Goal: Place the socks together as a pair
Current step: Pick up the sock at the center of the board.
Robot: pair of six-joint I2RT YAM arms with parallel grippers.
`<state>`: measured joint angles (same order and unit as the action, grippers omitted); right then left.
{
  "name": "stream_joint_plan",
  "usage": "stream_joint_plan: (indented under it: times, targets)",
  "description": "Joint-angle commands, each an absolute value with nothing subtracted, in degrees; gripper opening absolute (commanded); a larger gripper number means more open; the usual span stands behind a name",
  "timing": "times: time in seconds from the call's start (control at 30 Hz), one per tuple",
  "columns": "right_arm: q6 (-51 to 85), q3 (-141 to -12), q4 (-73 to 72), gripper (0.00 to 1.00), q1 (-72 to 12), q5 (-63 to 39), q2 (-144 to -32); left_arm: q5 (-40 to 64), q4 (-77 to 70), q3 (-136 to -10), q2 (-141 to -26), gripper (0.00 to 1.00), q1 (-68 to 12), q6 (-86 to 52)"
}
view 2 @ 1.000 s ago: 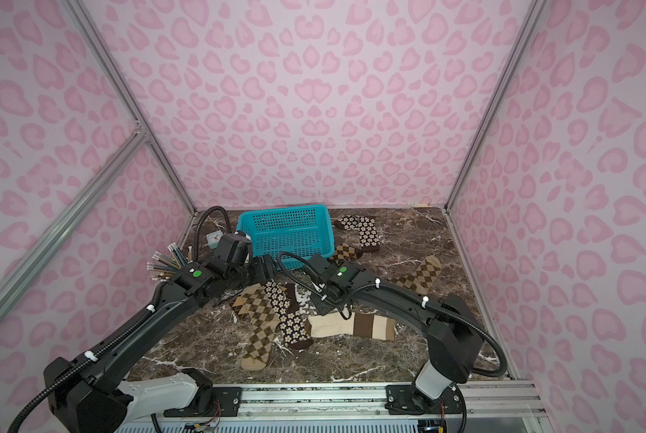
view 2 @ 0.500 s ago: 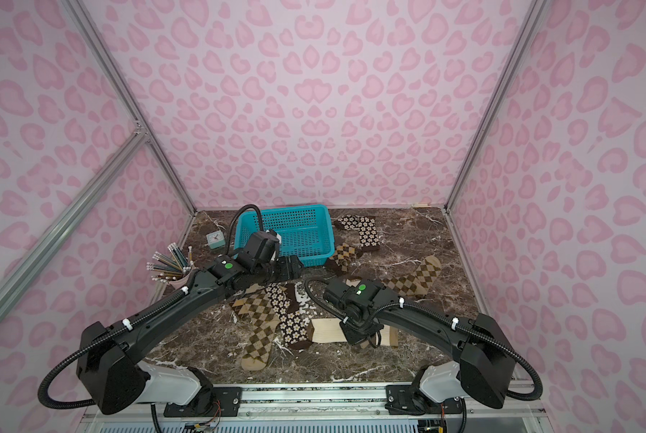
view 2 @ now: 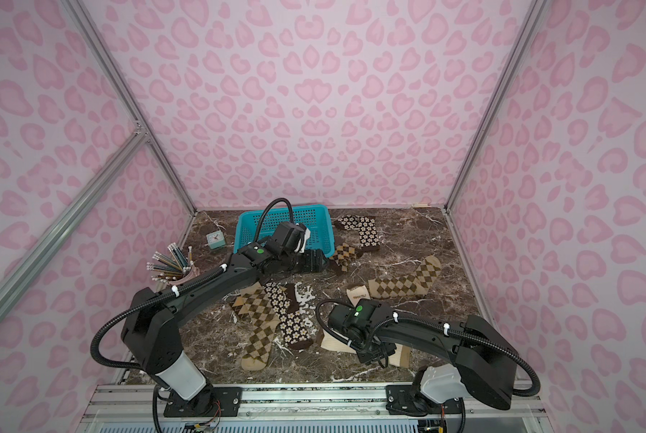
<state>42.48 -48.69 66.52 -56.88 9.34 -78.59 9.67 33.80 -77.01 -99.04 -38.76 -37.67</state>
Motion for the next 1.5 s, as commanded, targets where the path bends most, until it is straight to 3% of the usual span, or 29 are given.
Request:
stream_joint_plan:
  times: [0.0,0.37,0.6,0.8,1.2,1.47]
  targets:
    - [49.52,-49.96,63.48,0.51,-56.97,7.44,-77.10,14.33,33.02,-80.02,-101.73,0.88,-39.61,-33.10]
    - [73.96,-41.46,53.26,0.57,-51.98,-5.59,-58.46,16.07,38.79,-91.50,-114.94,0.84,-42.46,-23.04]
    - [86.04,-31.36,52.65,0.58,-50.81,-5.42,-45.31,12.19,42.92,-101.83,-124.28,0.75,-44.42,-17.78]
    - [85.43,-28.34,50.58,0.59,-49.15,-6.50,-46.41,13.05,43.63,-106.58,-129.96,0.68,-45.18,-16.76]
    - [86.61,-24.84,48.29,0.59,-48.10,-6.51,-47.42,9.31,47.86,-120.60,-142.46,0.63,-45.95,-15.22]
    - [85.02,-24.17,45.89,0.58,-44.57,-5.67,-48.29,9.31,47.04,-118.48,-143.01,0.54,-46.36,-14.50]
